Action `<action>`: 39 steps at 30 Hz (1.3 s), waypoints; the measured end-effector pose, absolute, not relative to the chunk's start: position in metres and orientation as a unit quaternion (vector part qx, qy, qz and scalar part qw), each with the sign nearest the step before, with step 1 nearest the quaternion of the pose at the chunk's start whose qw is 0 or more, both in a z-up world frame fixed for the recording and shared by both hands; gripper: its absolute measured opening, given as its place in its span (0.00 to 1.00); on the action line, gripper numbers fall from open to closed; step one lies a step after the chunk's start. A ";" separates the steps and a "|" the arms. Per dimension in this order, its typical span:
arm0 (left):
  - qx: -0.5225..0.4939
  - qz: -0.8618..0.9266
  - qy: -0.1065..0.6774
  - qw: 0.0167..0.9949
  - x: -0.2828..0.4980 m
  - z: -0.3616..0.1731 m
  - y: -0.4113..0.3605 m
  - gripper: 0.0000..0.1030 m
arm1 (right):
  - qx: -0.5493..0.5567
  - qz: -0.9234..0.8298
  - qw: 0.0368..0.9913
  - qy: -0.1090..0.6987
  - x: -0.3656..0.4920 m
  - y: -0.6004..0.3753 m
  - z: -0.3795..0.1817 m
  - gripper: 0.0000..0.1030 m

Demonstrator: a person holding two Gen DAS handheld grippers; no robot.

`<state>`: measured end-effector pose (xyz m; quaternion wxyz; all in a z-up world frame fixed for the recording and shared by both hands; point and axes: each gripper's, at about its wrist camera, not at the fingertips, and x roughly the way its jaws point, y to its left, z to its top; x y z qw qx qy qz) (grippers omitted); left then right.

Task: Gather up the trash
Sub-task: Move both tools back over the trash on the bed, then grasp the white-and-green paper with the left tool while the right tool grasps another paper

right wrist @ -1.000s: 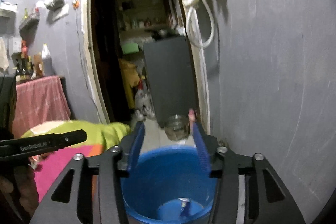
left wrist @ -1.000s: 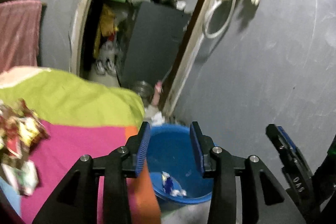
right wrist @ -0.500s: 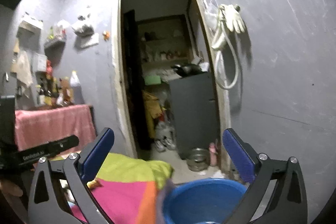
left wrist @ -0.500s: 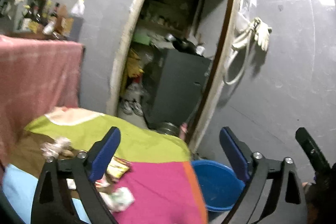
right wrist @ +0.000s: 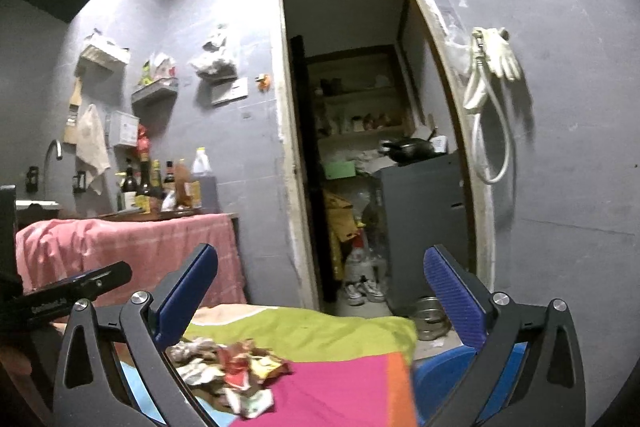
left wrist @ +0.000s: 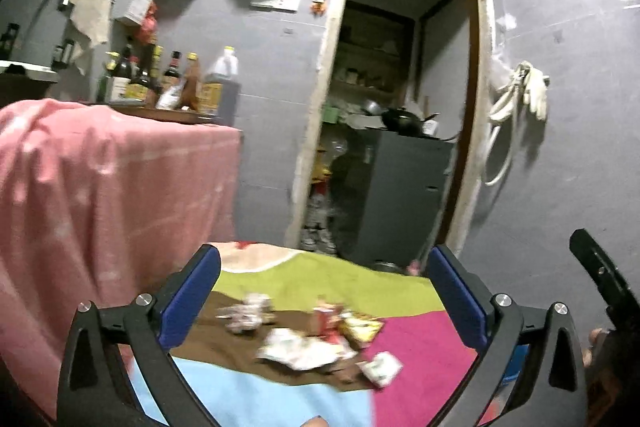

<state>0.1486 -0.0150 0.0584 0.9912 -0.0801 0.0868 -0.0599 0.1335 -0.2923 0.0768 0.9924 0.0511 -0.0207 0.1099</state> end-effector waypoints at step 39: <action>-0.132 -0.146 0.351 0.916 0.250 -0.053 0.029 0.76 | -0.063 0.228 0.902 0.362 0.256 -0.200 -0.062 0.60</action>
